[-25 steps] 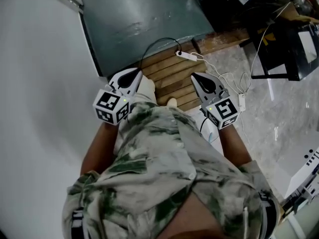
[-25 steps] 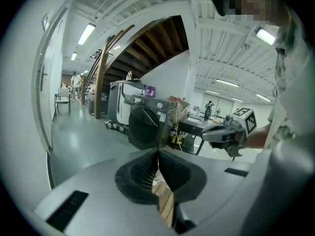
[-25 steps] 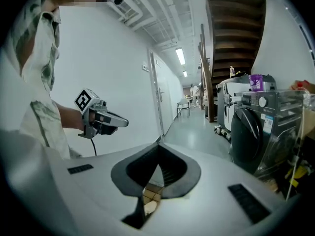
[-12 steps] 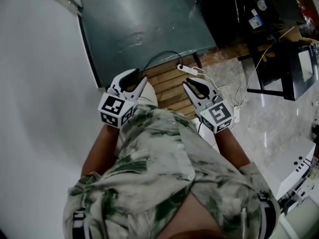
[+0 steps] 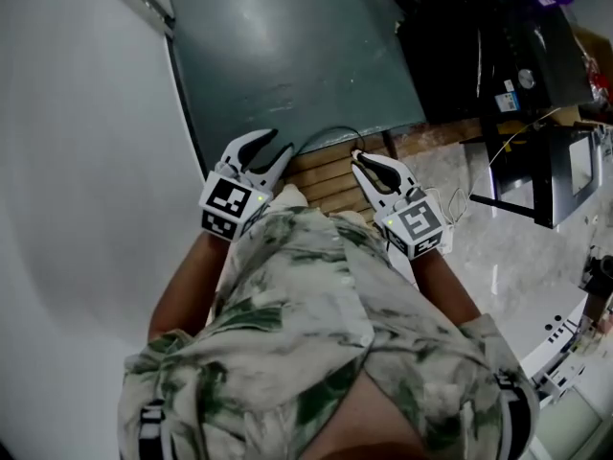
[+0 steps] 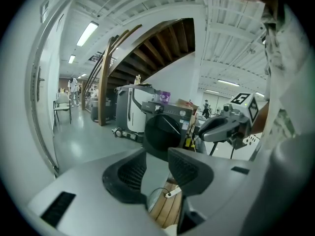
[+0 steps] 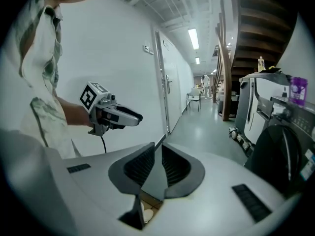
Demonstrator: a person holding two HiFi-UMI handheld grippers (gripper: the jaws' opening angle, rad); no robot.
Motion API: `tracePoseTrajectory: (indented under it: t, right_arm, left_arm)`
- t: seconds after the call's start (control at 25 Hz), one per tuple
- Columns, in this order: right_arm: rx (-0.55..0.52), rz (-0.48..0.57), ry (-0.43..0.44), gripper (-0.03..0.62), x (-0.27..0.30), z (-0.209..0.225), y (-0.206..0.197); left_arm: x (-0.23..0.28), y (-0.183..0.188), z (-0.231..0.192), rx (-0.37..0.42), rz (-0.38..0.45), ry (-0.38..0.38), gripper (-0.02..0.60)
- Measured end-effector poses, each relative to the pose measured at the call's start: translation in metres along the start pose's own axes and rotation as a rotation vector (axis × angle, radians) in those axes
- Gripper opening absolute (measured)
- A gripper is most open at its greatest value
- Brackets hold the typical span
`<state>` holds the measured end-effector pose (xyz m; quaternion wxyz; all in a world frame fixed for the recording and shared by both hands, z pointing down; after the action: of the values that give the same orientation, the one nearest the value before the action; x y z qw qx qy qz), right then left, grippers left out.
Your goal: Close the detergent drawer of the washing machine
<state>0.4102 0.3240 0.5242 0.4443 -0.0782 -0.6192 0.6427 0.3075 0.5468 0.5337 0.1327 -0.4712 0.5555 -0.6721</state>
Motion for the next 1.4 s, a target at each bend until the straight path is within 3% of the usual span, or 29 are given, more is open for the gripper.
tracePoseTrajectory:
  t: [0.16,0.44,0.68,0.96,1.16,1.4]
  right_arm:
    - [-0.006,0.004,0.006,0.061,0.022,0.007,0.044]
    - [0.021,0.004,-0.019,0.054,0.045,0.031,0.086]
    - [0.049,0.0,-0.04,0.051,0.081,0.098,0.108]
    - [0.07,0.019,-0.062,0.046,0.121,0.183,0.198]
    - [0.088,0.015,-0.068,0.044,0.089,0.271,0.224]
    - [0.117,0.038,-0.116,0.044,0.066,0.304,0.263]
  left_arm:
    - [-0.004,0.032,-0.035,0.009,0.004,0.002,0.143]
    - [0.011,0.061,-0.079,-0.028,0.013,-0.01,0.143]
    - [0.065,0.084,-0.133,-0.019,0.009,-0.011,0.143]
    - [0.131,0.18,-0.212,0.022,0.006,-0.052,0.143]
    - [0.213,0.252,-0.198,0.054,-0.012,-0.082,0.143]
    - [0.258,0.319,-0.195,0.101,-0.03,-0.136,0.143]
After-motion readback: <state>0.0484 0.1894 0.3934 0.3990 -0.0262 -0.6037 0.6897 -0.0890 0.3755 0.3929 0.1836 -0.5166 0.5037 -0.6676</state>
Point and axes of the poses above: the fingertips, and each gripper's own axes: x forward along the fingers, z to its right, y out of its top, the point moved 9 cm from there along -x, backward along the fingers, and after that the axes turned 12 degrees about y, right-handed, at the moved point
